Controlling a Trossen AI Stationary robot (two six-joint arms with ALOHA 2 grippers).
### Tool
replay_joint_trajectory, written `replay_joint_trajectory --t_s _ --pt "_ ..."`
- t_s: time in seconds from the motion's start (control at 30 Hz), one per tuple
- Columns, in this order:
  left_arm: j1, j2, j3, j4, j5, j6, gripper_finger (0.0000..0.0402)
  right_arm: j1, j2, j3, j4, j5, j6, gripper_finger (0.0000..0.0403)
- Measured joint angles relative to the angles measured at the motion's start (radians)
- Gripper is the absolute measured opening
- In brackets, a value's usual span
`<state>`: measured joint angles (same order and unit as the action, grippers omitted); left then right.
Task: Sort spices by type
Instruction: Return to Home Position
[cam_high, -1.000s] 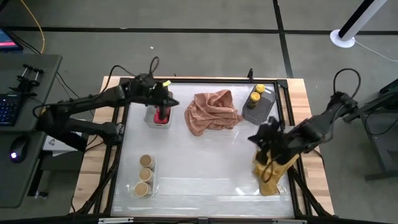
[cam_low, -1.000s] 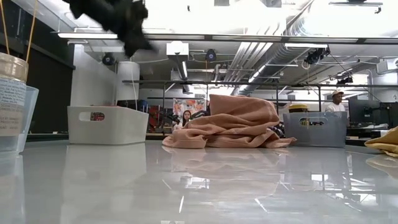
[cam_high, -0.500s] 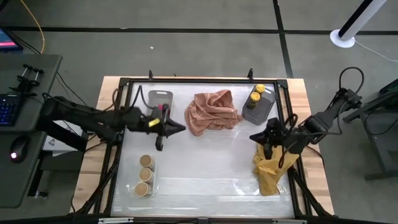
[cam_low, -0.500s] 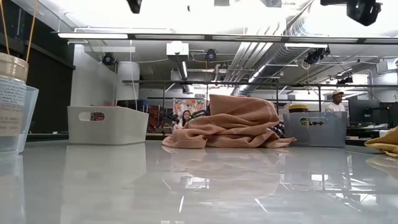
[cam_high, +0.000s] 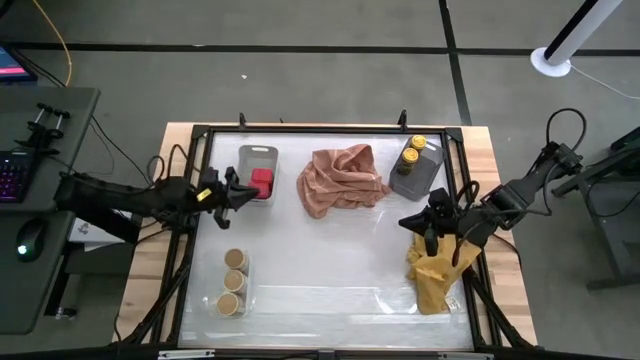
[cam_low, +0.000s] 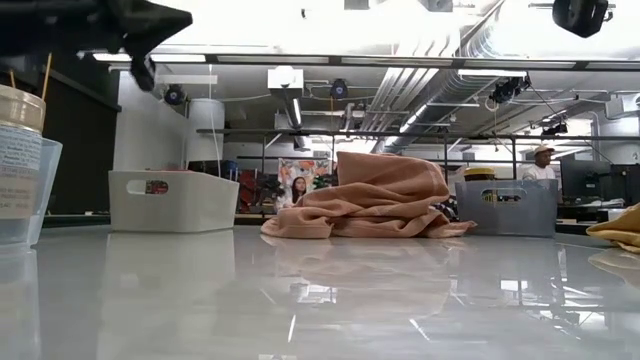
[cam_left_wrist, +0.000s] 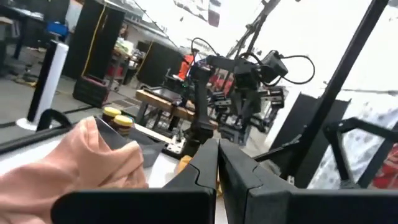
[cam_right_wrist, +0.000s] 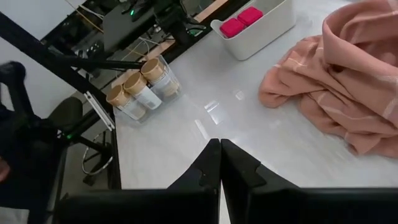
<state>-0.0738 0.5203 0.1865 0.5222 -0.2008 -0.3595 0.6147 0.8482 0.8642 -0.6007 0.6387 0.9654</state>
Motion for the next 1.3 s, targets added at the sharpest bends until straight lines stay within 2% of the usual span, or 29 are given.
replay_joint_trajectory --t_s 0.17,0.33,0.73,0.97,1.13,1.3 --pt "-0.016 -0.117 -0.099 0.006 -0.022 -0.031 0.0 0.0 0.0 0.0 0.02 0.0 0.005 0.0" --pt "-0.021 -0.175 -0.176 0.005 -0.026 -0.055 0.0 0.007 0.0 0.0 0.021 -0.002 0.024 0.0" --pt "-0.019 -0.209 -0.175 -0.033 -0.037 -0.129 0.0 0.154 0.0 0.0 -0.061 0.016 0.026 0.0" --pt "-0.019 -0.209 -0.175 -0.043 -0.037 -0.089 0.0 0.257 -0.038 -0.048 -0.085 0.128 0.003 0.0" --pt "-0.018 -0.208 -0.174 -0.058 -0.036 -0.076 0.0 0.226 -0.169 -0.221 0.063 0.122 -0.057 0.0" --pt "-0.018 -0.208 -0.174 -0.058 -0.035 -0.076 0.0 0.061 -0.369 -0.414 0.388 -0.028 -0.271 0.0"
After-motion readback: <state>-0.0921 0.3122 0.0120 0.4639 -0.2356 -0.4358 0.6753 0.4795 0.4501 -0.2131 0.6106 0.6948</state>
